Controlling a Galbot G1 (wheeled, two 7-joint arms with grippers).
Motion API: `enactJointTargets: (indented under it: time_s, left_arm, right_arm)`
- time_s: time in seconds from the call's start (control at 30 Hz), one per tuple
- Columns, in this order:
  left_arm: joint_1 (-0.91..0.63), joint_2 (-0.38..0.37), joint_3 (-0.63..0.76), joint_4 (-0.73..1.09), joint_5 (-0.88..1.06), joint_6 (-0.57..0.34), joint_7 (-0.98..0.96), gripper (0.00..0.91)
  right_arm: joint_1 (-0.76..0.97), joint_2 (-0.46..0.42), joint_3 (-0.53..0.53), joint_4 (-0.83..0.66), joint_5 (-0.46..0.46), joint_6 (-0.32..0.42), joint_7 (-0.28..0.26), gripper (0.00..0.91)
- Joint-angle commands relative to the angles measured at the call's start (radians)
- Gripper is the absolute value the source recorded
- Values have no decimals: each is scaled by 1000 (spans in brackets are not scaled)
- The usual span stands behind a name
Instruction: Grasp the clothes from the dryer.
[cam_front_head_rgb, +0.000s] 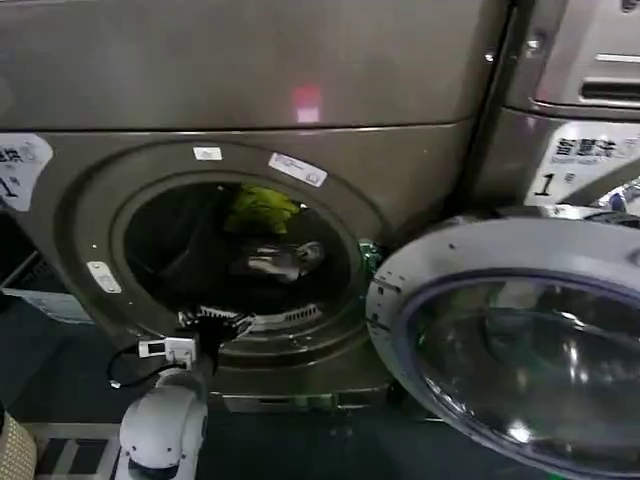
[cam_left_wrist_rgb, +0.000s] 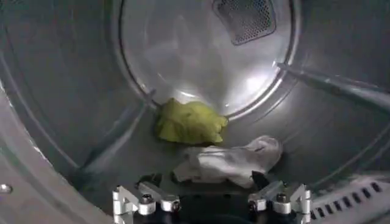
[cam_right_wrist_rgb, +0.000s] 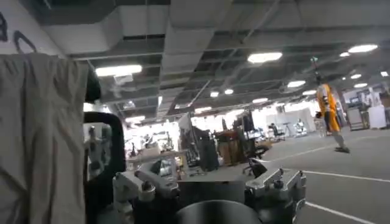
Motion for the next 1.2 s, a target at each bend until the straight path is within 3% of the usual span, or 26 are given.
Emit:
enactJointTargets:
  time_s: [0.03,0.47,1.2]
  left_arm:
    - [-1,-1,0,0,0,49,0,907]
    - [-47,-13,0,42,6,49,-33,907]
    - [-502,-44,-17,649,42,-70,-18,907]
  right_arm:
    - [-1,0,-1,0,-3,3,-3,907]
    - [2,3,-15,19,-3,17,-7,907]
    - [10,-3,-44,27,-4,35,-6,907]
